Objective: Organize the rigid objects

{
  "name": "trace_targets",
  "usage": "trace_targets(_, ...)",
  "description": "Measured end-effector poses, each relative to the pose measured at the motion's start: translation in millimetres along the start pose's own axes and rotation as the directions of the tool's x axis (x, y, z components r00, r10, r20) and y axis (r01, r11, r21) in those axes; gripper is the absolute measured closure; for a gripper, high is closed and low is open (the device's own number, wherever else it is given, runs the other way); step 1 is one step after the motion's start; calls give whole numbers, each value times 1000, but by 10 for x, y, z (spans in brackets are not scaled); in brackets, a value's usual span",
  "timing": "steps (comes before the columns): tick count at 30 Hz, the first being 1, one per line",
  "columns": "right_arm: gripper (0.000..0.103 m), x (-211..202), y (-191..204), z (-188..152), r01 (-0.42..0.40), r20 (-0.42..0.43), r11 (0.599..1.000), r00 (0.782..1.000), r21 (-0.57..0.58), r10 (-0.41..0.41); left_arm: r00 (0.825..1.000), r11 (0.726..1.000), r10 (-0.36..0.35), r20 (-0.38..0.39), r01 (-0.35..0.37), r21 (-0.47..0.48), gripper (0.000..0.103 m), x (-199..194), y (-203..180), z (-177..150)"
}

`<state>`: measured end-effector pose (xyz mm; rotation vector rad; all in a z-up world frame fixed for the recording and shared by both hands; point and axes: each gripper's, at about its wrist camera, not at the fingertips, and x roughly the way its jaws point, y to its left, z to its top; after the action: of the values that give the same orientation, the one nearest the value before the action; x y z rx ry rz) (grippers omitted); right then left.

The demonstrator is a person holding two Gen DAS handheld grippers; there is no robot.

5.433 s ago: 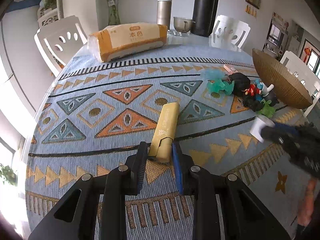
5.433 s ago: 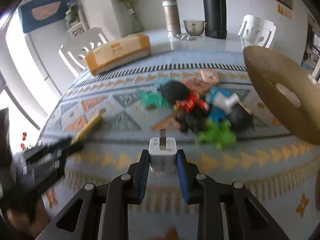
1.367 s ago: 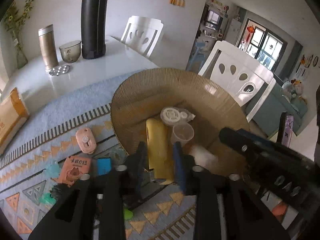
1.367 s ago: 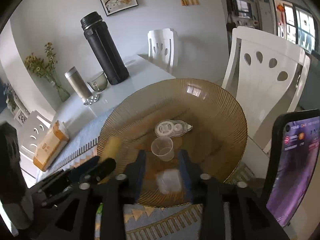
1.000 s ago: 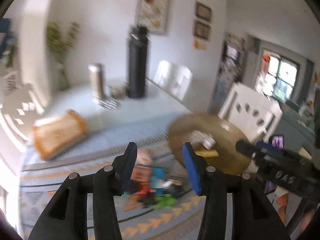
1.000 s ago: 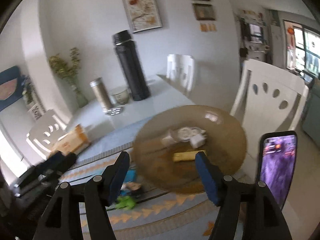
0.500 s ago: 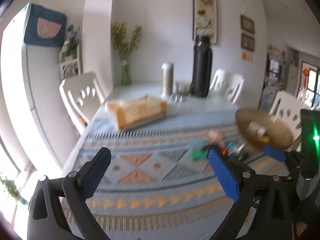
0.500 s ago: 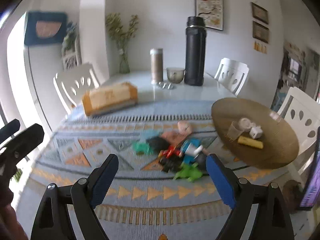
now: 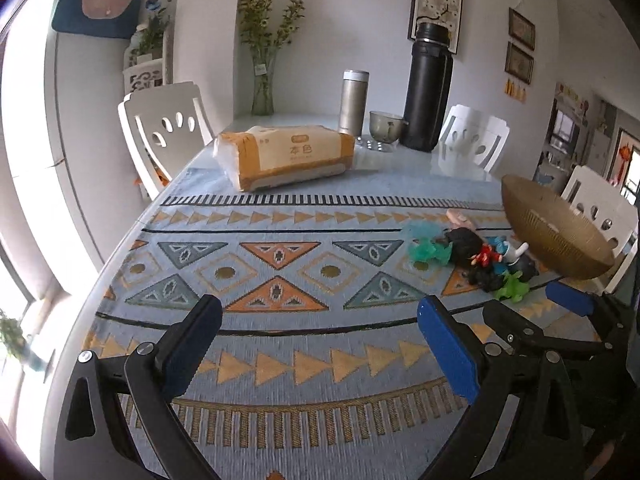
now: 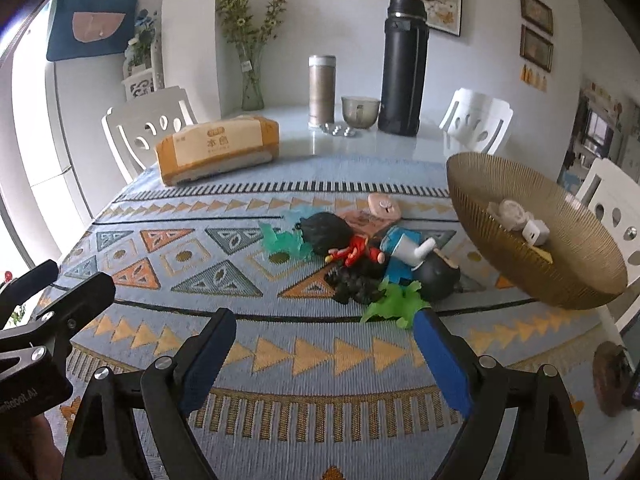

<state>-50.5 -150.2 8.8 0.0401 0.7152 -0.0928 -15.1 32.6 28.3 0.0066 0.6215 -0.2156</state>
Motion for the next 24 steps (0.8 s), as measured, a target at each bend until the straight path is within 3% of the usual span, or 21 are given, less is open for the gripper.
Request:
trace_targets(8,13,86,-105,2,-15,-42,998,999,55,17,999,999,35,-36,-34,12,4,64,-6,0)
trace_targets(15,13,91,-68,-1,-14,-48,999,999,37,15,996,998,69,-48,-69,0,4,89,40,3)
trace_targets(24,13,145,-151,6,-42,-76,996,996,83,48,995,997,75,-62,-73,34,4,115,-26,-25)
